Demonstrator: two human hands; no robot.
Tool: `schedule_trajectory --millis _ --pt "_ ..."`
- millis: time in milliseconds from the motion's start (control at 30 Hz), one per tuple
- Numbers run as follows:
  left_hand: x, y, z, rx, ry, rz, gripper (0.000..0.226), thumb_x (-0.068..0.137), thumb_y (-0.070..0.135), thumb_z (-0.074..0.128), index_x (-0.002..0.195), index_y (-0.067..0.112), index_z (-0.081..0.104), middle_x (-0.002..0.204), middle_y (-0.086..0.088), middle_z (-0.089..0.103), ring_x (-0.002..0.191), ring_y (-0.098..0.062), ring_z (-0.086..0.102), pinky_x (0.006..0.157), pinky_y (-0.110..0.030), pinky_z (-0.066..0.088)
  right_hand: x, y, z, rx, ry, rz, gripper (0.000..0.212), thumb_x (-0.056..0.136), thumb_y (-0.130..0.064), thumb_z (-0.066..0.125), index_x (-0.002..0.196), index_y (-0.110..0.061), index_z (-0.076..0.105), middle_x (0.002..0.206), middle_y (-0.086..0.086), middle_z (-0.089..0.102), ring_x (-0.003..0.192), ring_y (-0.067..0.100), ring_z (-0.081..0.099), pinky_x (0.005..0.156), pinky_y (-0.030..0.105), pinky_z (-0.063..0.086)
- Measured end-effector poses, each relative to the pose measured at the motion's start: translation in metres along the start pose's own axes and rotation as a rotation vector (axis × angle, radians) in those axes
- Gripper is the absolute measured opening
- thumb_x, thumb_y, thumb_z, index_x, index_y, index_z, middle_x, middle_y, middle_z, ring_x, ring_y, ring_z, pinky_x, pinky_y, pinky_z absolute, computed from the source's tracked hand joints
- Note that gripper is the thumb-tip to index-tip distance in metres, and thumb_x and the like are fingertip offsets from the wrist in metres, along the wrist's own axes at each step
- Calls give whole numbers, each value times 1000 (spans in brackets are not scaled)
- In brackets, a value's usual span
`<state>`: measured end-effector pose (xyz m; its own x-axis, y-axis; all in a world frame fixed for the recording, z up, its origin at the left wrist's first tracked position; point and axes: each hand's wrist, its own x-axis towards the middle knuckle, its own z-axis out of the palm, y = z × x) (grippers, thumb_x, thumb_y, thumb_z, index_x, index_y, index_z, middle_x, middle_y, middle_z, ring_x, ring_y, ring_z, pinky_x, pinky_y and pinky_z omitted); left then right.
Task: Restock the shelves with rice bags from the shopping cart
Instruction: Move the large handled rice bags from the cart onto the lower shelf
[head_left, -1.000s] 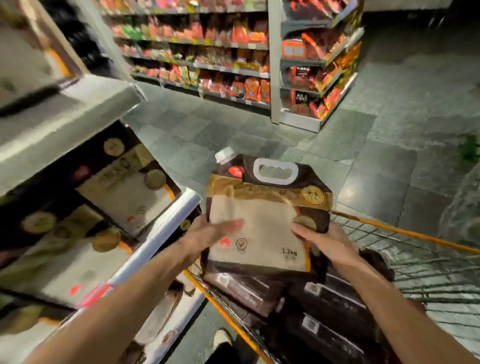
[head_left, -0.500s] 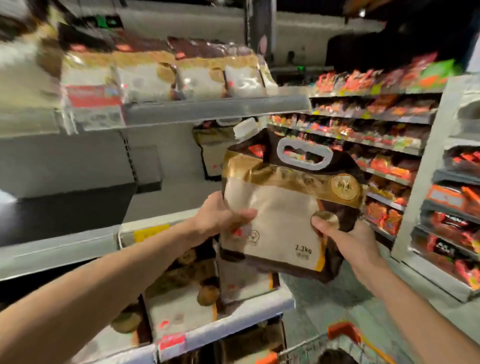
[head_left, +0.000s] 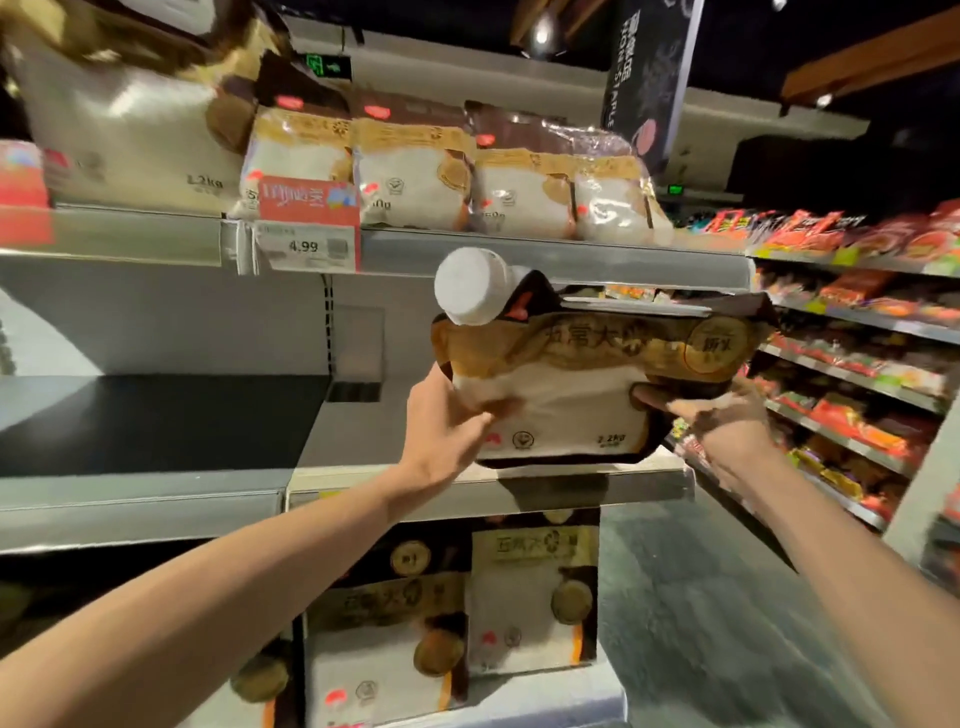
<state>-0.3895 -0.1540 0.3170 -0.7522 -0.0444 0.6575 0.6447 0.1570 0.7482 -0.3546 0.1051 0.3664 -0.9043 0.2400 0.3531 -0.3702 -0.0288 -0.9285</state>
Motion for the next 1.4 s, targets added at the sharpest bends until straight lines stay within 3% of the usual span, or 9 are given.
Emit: schedule_trajectory --millis 100,200,267,400,600,833,967,1133,1400 --pt "4 -17 7 -13 56 32 47 72 15 86 111 -2 63 100 -8 75 92 -23 73 74 -42 62 26 6 8 219 -25 -14 77 81 34 29 40 -18 69 51 -10 67 51 4 66 45 18 52" --pt "12 -42 17 22 95 26 45 72 15 85 111 4 66 101 -4 75 96 -23 72 77 -47 61 41 11 9 272 -145 -1 29 40 -5 95 62 -15 79 69 -4 74 71 18 71 61 33 61" --pt "20 -55 26 55 90 -33 41 72 4 80 110 4 65 100 -5 76 95 -22 73 75 -42 61 59 23 -1 50 -162 52 79 19 -29 100 90 -5 75 64 -9 72 64 8 70 76 34 60" --pt "38 -64 45 106 29 -347 7 80 -4 76 83 -5 69 73 -8 71 62 -3 70 54 -18 53 91 60 -12 -202 -50 52 77 35 -29 95 101 3 71 74 -11 74 76 10 71 74 25 59" --pt "64 -82 51 225 -220 -572 27 98 25 59 106 0 66 99 -8 60 83 -16 57 59 -11 45 128 107 -11 -159 25 97 40 64 -2 86 100 -10 72 95 4 75 99 28 67 98 51 50" --pt "65 -105 40 375 -519 -787 68 76 53 77 127 10 63 125 1 60 123 -22 53 93 -20 36 119 130 3 -702 26 296 136 53 -70 79 154 -7 12 158 14 25 140 31 33 112 42 36" --pt "60 -94 49 374 -446 -668 61 78 35 81 125 10 53 96 11 56 95 -10 51 66 0 39 107 126 1 -808 -177 316 155 55 -63 84 148 -5 -25 161 12 -15 150 28 6 120 44 20" --pt "66 -121 44 356 -367 -448 84 57 48 93 123 38 43 128 3 62 119 -17 57 103 -28 46 113 135 -1 -761 -39 121 145 29 -69 88 148 -16 24 148 6 34 136 29 35 112 48 36" --pt "95 -136 61 297 -253 -244 74 57 21 96 110 32 45 101 22 59 91 10 58 80 -10 45 178 164 7 -549 -70 48 159 15 -68 91 151 -25 22 145 -5 46 135 21 42 112 49 36"
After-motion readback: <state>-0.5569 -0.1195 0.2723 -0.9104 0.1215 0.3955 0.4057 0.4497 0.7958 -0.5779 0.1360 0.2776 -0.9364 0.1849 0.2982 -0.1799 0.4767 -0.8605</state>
